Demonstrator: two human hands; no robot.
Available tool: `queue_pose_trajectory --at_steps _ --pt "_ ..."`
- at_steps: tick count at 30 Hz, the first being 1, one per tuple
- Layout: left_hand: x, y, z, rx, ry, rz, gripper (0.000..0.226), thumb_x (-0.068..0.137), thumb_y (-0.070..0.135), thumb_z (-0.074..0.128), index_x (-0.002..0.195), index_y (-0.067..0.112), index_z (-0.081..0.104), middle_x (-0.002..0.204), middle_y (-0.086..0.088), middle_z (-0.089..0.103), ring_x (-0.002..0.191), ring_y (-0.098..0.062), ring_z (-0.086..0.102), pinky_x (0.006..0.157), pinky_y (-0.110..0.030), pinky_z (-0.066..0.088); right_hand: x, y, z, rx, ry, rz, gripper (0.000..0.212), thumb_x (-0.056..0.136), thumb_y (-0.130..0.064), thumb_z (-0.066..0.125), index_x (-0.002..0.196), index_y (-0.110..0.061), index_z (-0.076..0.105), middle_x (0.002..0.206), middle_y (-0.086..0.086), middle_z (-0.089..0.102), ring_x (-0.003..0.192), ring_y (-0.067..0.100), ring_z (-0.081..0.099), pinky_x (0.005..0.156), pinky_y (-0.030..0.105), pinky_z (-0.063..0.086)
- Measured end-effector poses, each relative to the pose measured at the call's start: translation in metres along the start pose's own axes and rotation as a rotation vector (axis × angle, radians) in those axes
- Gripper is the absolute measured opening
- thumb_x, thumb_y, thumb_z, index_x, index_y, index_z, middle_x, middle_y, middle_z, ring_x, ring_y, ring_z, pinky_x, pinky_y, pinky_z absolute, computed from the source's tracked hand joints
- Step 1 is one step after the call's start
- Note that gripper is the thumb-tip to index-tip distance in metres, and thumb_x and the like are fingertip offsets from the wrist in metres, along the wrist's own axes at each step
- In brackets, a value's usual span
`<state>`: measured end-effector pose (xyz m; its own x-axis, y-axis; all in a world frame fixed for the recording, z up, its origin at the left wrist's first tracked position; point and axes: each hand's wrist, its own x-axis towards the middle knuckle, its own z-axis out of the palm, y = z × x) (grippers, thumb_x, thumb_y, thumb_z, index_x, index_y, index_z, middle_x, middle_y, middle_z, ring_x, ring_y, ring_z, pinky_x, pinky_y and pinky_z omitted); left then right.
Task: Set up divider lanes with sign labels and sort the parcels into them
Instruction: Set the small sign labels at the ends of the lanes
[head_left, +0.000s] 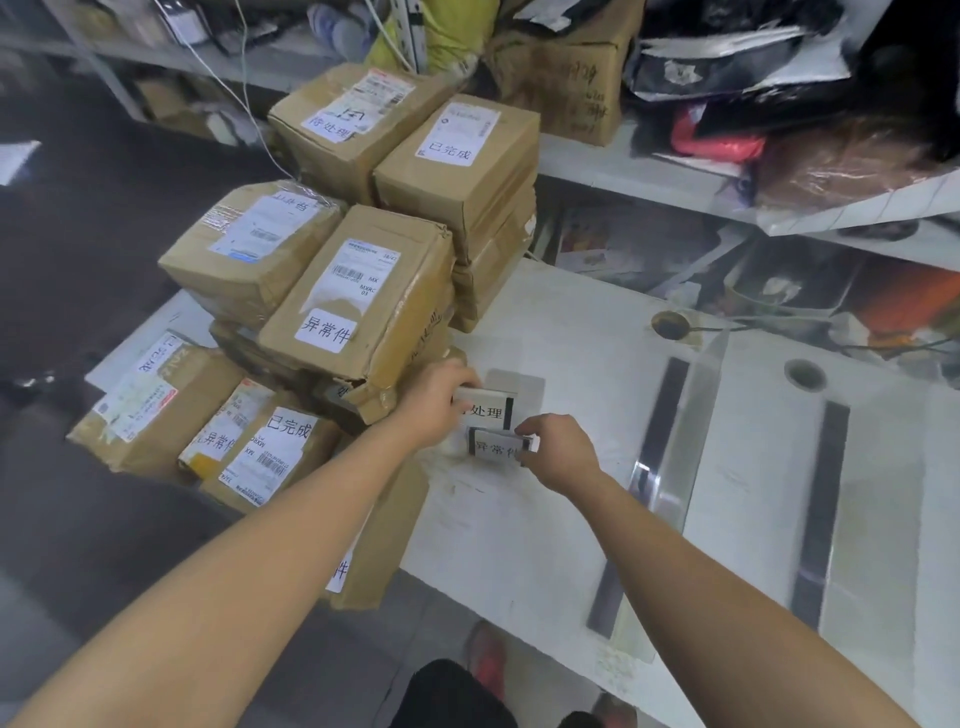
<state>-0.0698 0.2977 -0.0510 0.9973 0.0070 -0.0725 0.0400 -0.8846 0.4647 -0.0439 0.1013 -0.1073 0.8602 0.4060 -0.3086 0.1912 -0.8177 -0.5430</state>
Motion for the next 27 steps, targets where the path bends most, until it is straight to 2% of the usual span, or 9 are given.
queue_pose_trajectory --at_steps 5,8,11,18,23,25,27 --pt "0.007 0.007 -0.004 -0.070 0.022 -0.003 0.016 0.085 0.002 0.071 0.097 0.012 0.071 0.091 0.002 0.055 0.088 -0.018 0.054 0.077 -0.030 0.040 0.003 0.004 0.000 -0.018 0.029 -0.023 0.028 0.092 -0.024 0.067 0.119 -0.021 0.071 0.121 -0.001 0.069 0.110 0.023 0.061 0.085 0.032 0.050" --pt "0.012 0.020 -0.008 -0.063 0.033 -0.013 0.014 0.087 0.007 0.071 0.100 0.014 0.071 0.091 0.006 0.053 0.087 -0.014 0.052 0.076 -0.025 0.038 0.002 0.006 -0.012 -0.021 0.047 -0.052 0.027 0.092 -0.025 0.066 0.119 -0.021 0.071 0.122 -0.002 0.068 0.112 0.022 0.060 0.087 0.033 0.050" --pt "0.021 0.038 -0.018 -0.061 0.046 0.024 0.016 0.087 0.009 0.072 0.101 0.016 0.070 0.088 0.013 0.051 0.087 -0.013 0.053 0.076 -0.023 0.037 -0.002 0.009 -0.035 0.010 0.081 -0.088 0.023 0.091 -0.024 0.067 0.112 -0.019 0.073 0.115 -0.003 0.071 0.106 0.020 0.063 0.083 0.032 0.050" --pt "0.042 0.085 -0.047 -0.101 0.133 0.080 0.021 0.082 0.005 0.076 0.101 0.015 0.071 0.096 0.006 0.059 0.092 -0.012 0.057 0.085 -0.026 0.047 -0.027 0.031 -0.112 0.010 0.157 -0.125 0.016 0.090 -0.026 0.069 0.103 -0.019 0.076 0.100 -0.004 0.074 0.094 0.014 0.065 0.080 0.033 0.054" --pt "0.062 0.124 -0.055 -0.003 0.149 0.099 0.022 0.084 0.008 0.075 0.105 0.011 0.070 0.103 -0.002 0.061 0.097 -0.017 0.057 0.083 -0.025 0.042 -0.051 0.055 -0.171 -0.041 0.238 -0.141 0.020 0.090 -0.024 0.069 0.107 -0.017 0.076 0.106 -0.001 0.073 0.095 0.016 0.065 0.080 0.035 0.055" --pt "0.071 0.139 -0.054 0.012 0.146 0.109 0.021 0.085 0.007 0.074 0.106 0.009 0.070 0.105 -0.003 0.062 0.098 -0.019 0.058 0.084 -0.026 0.045 -0.062 0.068 -0.193 -0.055 0.281 -0.136 0.022 0.090 -0.023 0.069 0.110 -0.015 0.075 0.108 0.001 0.073 0.097 0.019 0.064 0.077 0.032 0.050" --pt "0.082 0.151 -0.051 0.004 0.144 0.107 0.020 0.085 0.006 0.073 0.105 0.009 0.070 0.105 -0.003 0.062 0.098 -0.019 0.057 0.084 -0.029 0.048 -0.072 0.080 -0.210 -0.035 0.334 -0.127 0.024 0.090 -0.021 0.070 0.112 -0.013 0.075 0.112 0.002 0.073 0.100 0.022 0.065 0.081 0.033 0.050"
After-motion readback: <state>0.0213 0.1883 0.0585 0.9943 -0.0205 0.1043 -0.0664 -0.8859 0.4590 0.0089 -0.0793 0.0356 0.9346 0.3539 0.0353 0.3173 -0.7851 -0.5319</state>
